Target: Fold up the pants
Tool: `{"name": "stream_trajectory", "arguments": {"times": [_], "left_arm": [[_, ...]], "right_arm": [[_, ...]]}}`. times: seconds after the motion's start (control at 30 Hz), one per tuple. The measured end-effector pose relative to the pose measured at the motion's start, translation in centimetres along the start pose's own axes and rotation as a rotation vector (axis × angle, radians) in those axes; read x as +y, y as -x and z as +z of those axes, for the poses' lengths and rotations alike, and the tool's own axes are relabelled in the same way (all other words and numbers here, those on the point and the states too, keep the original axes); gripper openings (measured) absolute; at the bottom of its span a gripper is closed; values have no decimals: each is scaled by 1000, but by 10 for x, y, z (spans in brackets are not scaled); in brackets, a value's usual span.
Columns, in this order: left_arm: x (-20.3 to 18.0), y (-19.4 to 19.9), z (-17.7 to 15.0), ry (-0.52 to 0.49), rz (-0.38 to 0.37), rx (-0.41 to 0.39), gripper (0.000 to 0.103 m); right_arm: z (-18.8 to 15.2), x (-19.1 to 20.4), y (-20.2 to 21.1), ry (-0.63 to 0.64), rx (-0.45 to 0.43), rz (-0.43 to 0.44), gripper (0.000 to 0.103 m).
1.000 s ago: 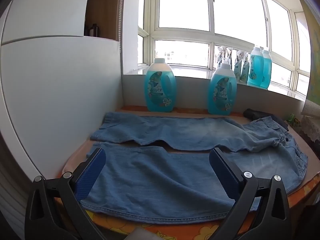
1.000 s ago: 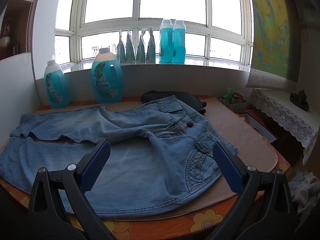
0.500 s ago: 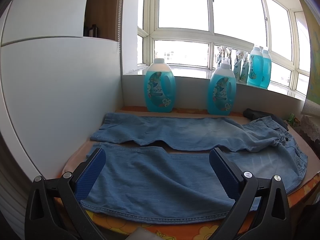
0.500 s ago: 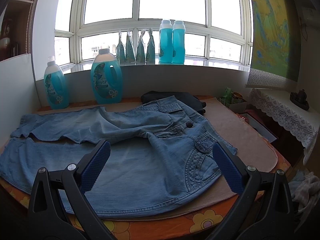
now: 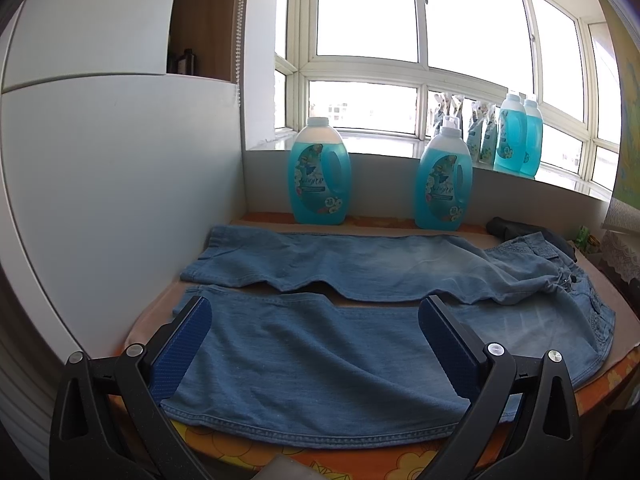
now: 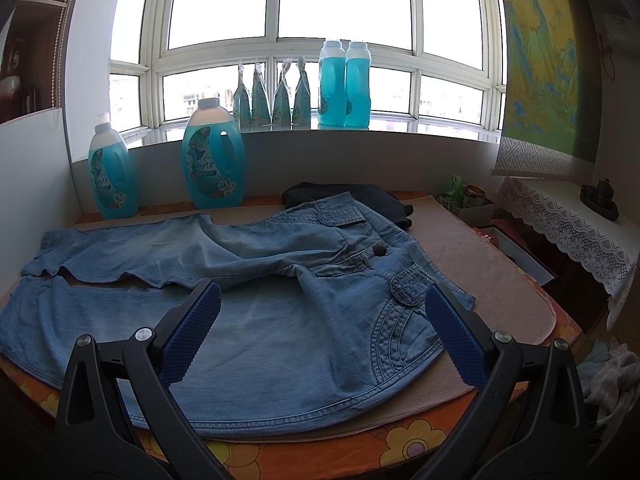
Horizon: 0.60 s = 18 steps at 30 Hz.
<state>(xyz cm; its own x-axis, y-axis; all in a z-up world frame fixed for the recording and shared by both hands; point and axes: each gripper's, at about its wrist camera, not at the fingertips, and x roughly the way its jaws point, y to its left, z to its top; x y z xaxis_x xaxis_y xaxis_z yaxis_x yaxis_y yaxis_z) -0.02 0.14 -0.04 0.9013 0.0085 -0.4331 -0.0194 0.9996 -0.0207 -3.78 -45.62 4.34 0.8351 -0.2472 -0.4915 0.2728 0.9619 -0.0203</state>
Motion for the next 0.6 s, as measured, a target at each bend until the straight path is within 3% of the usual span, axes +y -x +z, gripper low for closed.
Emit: {"name": "stream_trajectory", "arguments": {"times": [0.6], "left_arm": [[0, 0, -1, -1, 0, 1, 103]], "right_arm": [[0, 0, -1, -2, -1, 0, 103]]}}
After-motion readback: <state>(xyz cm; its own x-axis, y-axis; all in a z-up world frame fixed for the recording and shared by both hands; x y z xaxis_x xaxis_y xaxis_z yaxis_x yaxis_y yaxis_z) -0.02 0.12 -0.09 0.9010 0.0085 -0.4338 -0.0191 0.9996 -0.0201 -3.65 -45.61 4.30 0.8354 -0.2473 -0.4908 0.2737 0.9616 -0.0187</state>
